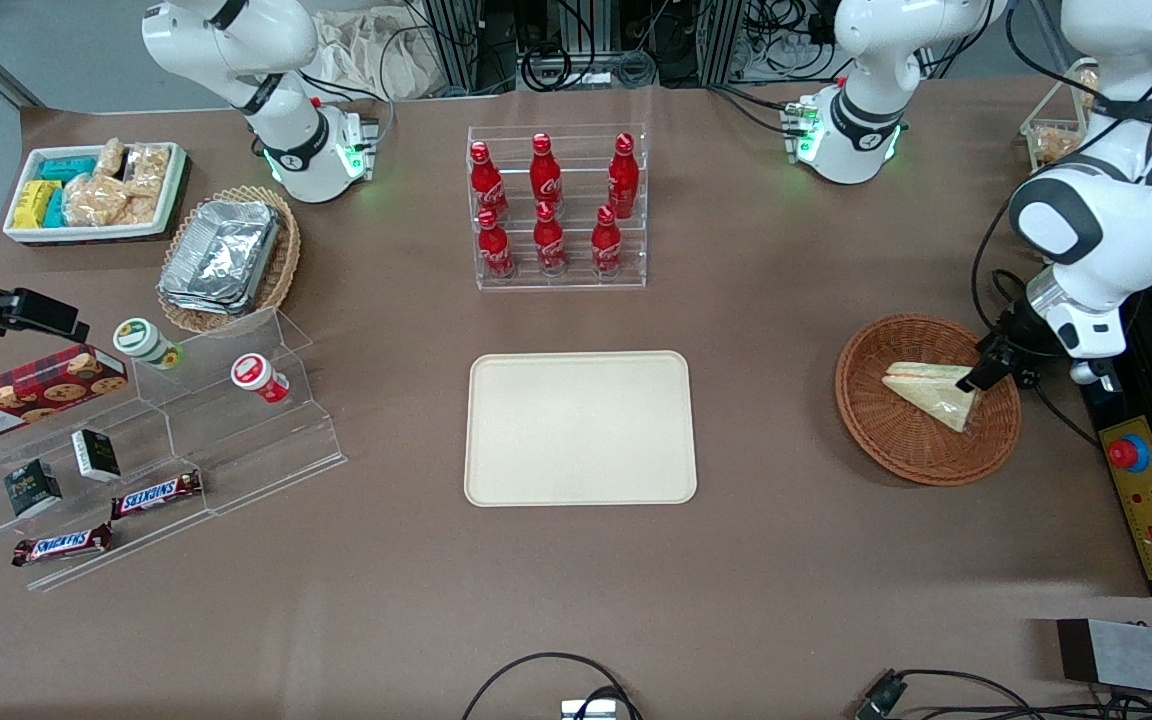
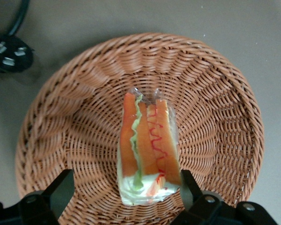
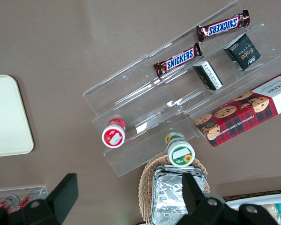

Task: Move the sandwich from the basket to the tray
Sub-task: 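Lower the left gripper and close it on the wrapped sandwich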

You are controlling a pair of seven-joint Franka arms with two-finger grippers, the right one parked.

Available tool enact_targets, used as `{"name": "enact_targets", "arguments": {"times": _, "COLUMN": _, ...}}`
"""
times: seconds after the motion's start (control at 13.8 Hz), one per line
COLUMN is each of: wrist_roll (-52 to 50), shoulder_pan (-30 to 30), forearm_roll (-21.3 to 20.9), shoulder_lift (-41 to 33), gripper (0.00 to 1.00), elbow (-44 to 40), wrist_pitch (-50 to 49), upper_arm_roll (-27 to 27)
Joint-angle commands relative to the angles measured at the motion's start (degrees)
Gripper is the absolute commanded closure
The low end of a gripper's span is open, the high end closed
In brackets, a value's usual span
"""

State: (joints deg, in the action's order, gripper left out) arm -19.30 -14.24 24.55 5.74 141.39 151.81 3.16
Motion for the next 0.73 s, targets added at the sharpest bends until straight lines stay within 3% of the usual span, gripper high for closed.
{"name": "enact_targets", "arguments": {"times": 0.0, "wrist_roll": -0.56, "shoulder_pan": 0.97, "forearm_roll": 1.11, "shoulder_lift": 1.47, "gripper": 0.00, "elbow": 0.29, "wrist_pitch": 2.78, "upper_arm_roll": 0.09}}
{"name": "enact_targets", "arguments": {"times": 0.15, "wrist_roll": -0.47, "shoulder_pan": 0.97, "forearm_roll": 1.11, "shoulder_lift": 2.61, "gripper": 0.00, "elbow": 0.20, "wrist_pitch": 3.92, "upper_arm_roll": 0.09}}
{"name": "enact_targets", "arguments": {"times": 0.36, "wrist_roll": -0.56, "shoulder_pan": 1.85, "forearm_roll": 1.11, "shoulder_lift": 3.93, "gripper": 0.12, "elbow": 0.11, "wrist_pitch": 5.95, "upper_arm_roll": 0.18}}
{"name": "enact_targets", "arguments": {"times": 0.51, "wrist_roll": -0.56, "shoulder_pan": 2.12, "forearm_roll": 1.11, "shoulder_lift": 3.93, "gripper": 0.34, "elbow": 0.11, "wrist_pitch": 5.86, "upper_arm_roll": 0.09}}
{"name": "enact_targets", "arguments": {"times": 0.65, "wrist_roll": -0.65, "shoulder_pan": 2.38, "forearm_roll": 1.11, "shoulder_lift": 3.76, "gripper": 0.71, "elbow": 0.03, "wrist_pitch": 5.69, "upper_arm_roll": 0.18}}
